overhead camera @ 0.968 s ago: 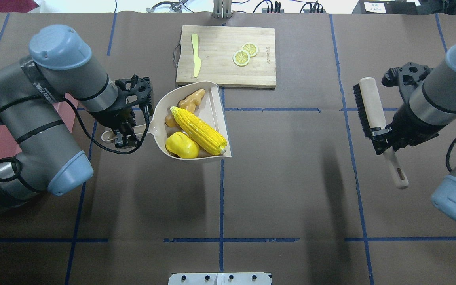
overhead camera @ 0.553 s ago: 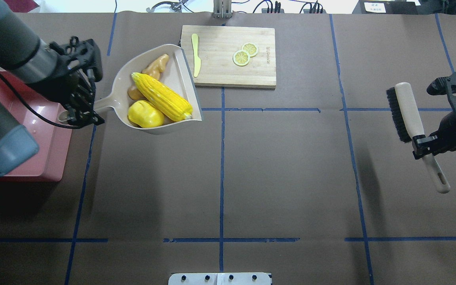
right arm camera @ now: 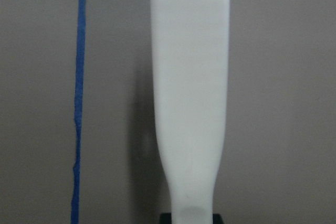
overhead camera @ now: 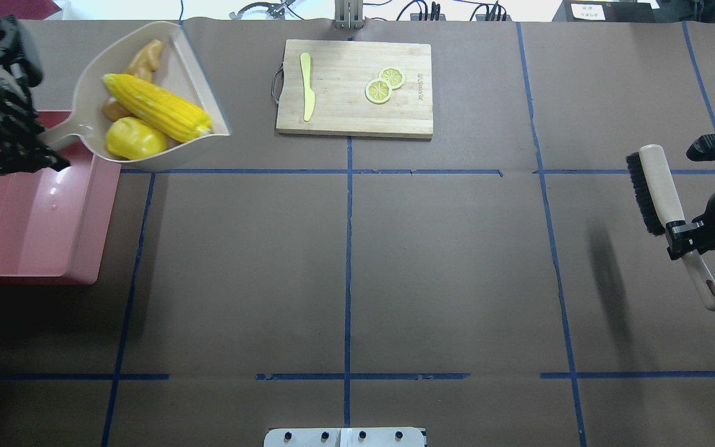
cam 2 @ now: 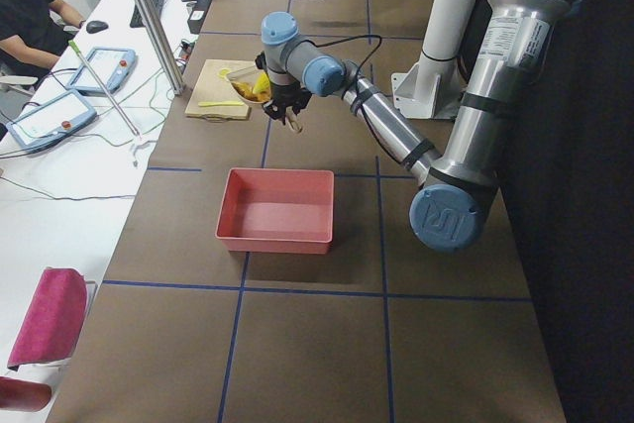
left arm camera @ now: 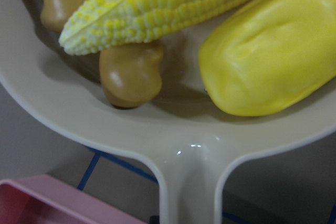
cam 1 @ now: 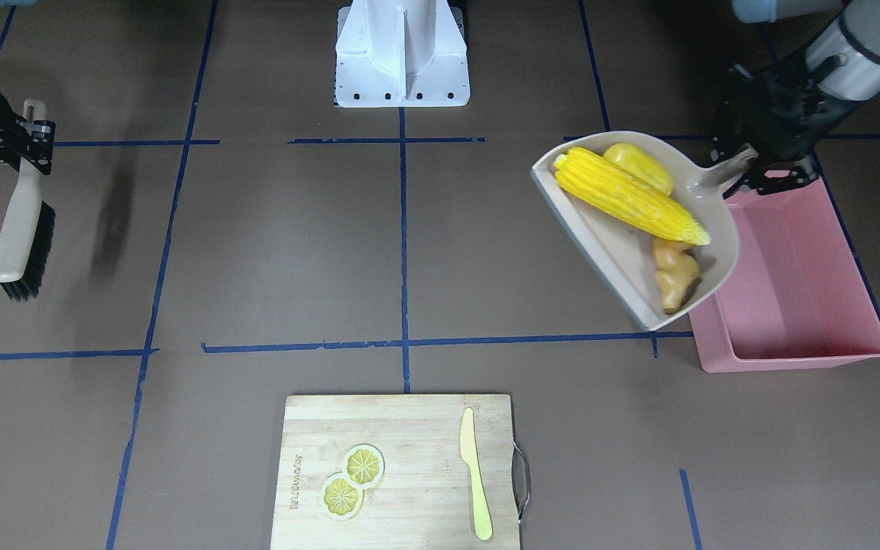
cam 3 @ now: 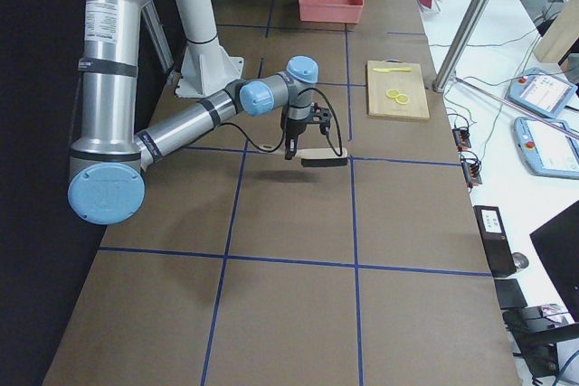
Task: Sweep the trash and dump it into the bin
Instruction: 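Carry the dustpan over the pink bin with the left gripper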
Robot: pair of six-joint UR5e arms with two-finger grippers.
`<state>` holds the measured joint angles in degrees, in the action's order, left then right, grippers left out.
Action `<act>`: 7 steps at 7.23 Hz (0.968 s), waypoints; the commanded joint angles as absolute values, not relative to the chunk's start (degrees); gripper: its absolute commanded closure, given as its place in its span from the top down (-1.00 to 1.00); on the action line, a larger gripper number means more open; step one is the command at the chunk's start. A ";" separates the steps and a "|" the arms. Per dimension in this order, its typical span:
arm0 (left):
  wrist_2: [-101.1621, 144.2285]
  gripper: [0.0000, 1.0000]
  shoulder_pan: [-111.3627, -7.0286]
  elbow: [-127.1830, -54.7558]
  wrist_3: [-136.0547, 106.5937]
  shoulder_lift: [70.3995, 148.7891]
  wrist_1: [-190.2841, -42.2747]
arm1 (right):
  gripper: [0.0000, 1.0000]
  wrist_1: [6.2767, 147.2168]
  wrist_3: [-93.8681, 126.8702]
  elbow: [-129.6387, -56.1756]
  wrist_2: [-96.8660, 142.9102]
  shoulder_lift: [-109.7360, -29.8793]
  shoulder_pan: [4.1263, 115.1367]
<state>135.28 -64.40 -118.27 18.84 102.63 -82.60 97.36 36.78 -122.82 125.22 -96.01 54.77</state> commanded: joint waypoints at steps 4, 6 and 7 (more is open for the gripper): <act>135.53 -0.95 -77.59 -119.44 20.04 86.78 -82.35 | -0.99 85.25 42.10 -117.42 127.09 -99.76 54.75; 134.92 -0.93 -82.24 -119.27 20.13 82.19 -82.27 | -0.99 85.25 42.45 -117.51 127.18 -99.76 54.67; 134.65 -0.88 -82.53 -119.79 21.08 79.57 -82.44 | -0.98 85.25 42.45 -117.51 127.26 -99.76 54.75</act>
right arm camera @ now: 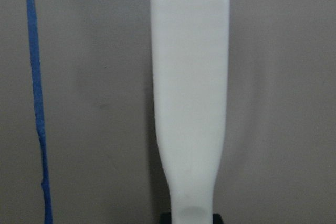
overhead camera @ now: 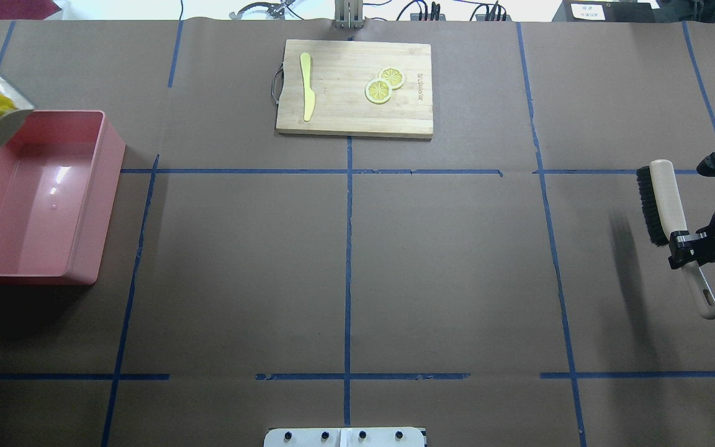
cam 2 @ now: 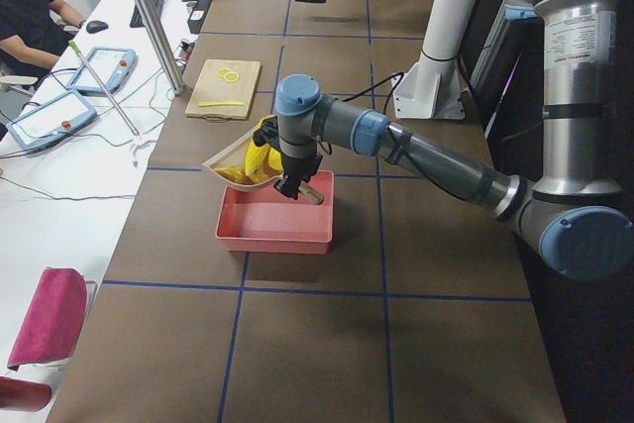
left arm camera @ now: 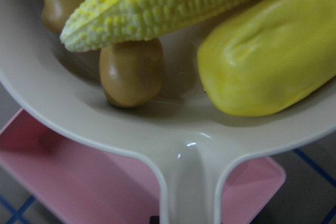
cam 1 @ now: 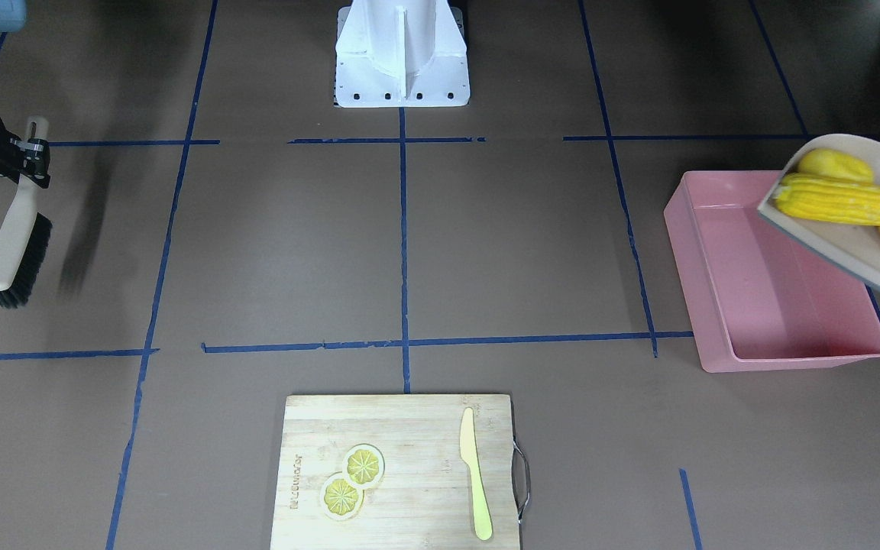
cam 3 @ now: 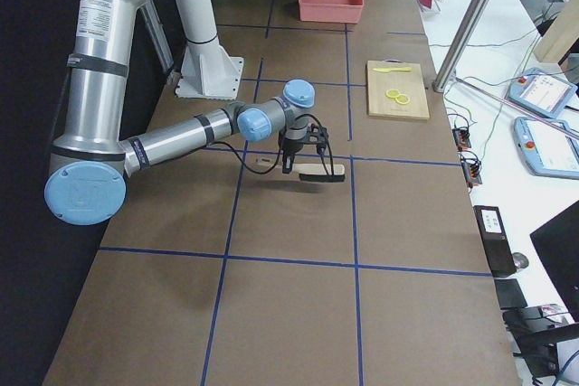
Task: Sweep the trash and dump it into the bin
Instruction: 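Carry the dustpan over the pink bin with the left gripper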
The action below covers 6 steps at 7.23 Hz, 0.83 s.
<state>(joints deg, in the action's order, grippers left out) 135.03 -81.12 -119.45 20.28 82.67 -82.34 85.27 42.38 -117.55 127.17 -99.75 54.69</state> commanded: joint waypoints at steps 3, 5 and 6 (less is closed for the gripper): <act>117.81 -0.90 -81.83 -121.55 25.39 78.49 -82.09 | -0.98 85.25 42.45 -117.07 127.35 -99.76 54.67; 109.55 -0.90 -78.69 -122.16 30.05 78.22 -79.65 | -0.98 85.25 42.54 -116.81 127.44 -99.84 54.67; 103.51 -0.90 -76.31 -122.69 30.23 78.22 -77.02 | -0.98 85.25 42.45 -116.20 127.44 -99.84 54.67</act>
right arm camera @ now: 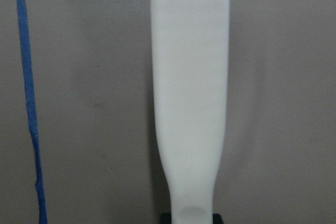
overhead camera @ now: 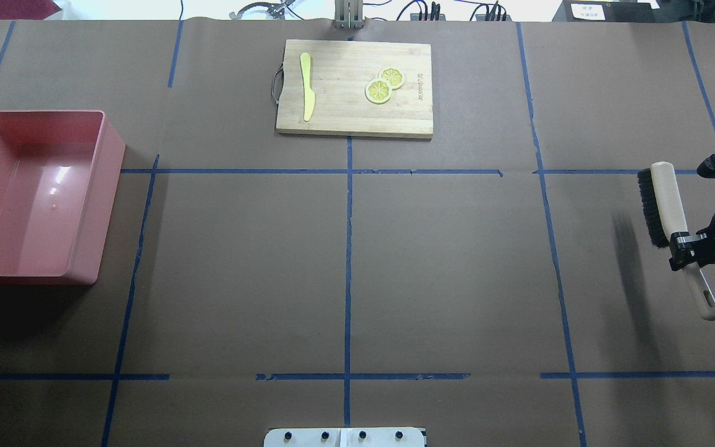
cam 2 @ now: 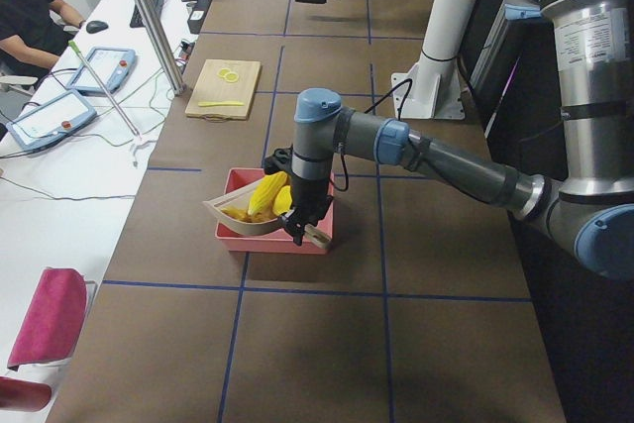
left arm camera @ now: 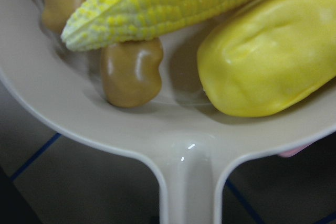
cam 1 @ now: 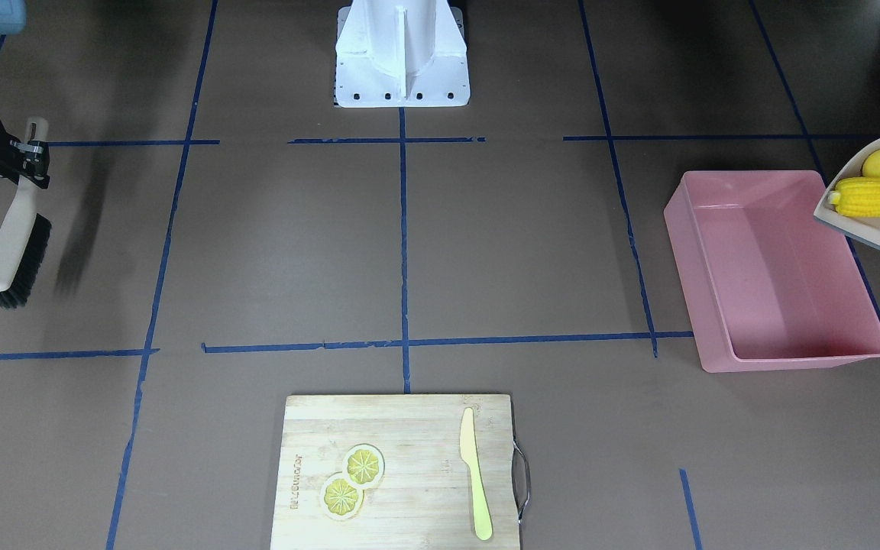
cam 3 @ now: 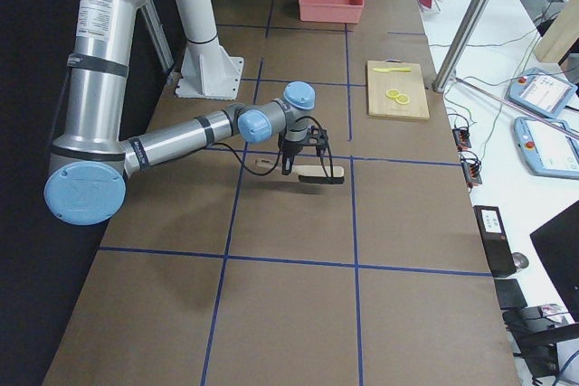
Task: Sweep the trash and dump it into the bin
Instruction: 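Carry the dustpan over the pink bin with the left gripper, then tilt the dustpan to dump the vegetables into the pink bin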
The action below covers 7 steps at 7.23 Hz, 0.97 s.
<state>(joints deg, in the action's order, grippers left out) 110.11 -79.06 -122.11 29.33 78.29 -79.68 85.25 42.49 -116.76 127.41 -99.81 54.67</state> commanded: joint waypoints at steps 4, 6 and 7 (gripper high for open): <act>95.20 -0.89 -69.53 -125.32 31.11 79.27 -70.07 | -0.99 85.25 42.36 -116.10 128.58 -99.76 54.76; 88.45 -0.89 -69.00 -129.18 36.46 79.80 -64.20 | -0.99 85.25 42.28 -115.93 128.67 -99.76 54.67; 84.24 -0.89 -67.51 -130.33 38.13 81.37 -60.24 | -0.99 85.25 42.28 -115.93 128.67 -99.76 54.67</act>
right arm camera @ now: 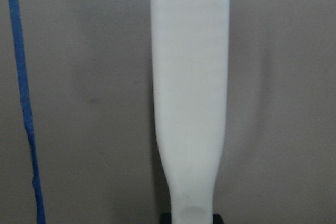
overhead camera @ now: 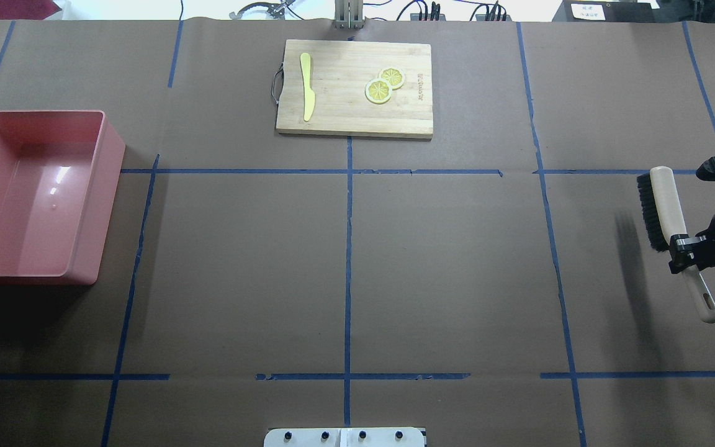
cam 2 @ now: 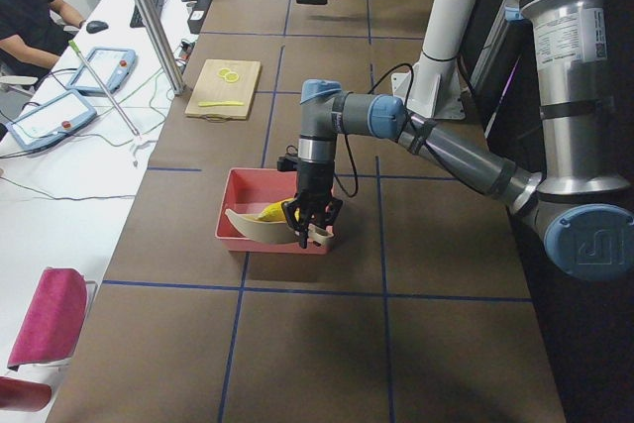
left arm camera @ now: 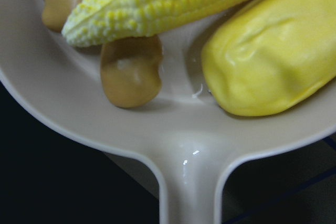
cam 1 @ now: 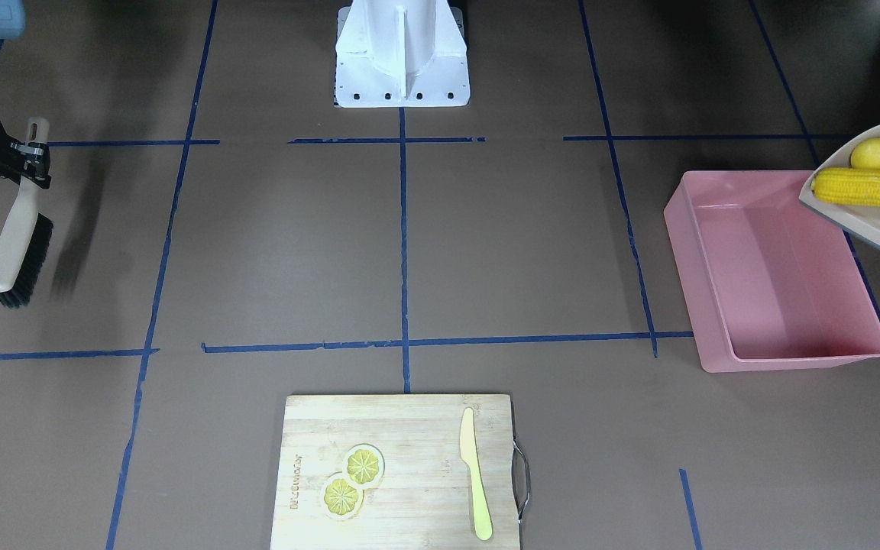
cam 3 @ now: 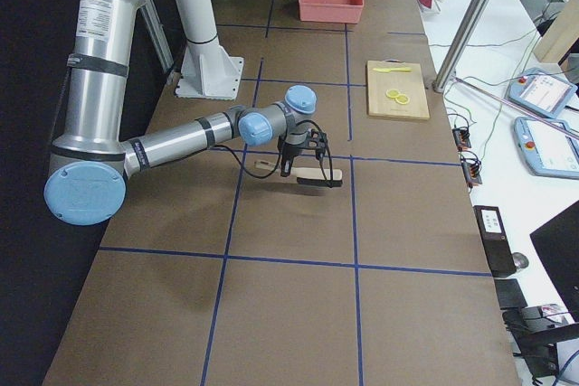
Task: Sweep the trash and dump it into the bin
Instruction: 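Tilt the dustpan to dump the vegetables into the pink bin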
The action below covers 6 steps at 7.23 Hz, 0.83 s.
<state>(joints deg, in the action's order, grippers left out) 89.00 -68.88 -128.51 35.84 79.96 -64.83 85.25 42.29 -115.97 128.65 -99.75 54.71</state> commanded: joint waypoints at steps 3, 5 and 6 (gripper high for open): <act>79.81 -0.88 -67.15 -131.83 43.31 90.77 -42.50 | -0.99 85.25 42.19 -115.84 128.76 -99.58 54.67; 78.67 -0.88 -67.15 -131.84 43.42 90.70 -42.28 | -0.99 85.25 42.28 -115.93 128.76 -99.41 54.67; 78.66 -0.88 -67.15 -131.84 43.42 90.79 -42.28 | -0.99 85.25 42.28 -115.93 128.76 -99.40 54.67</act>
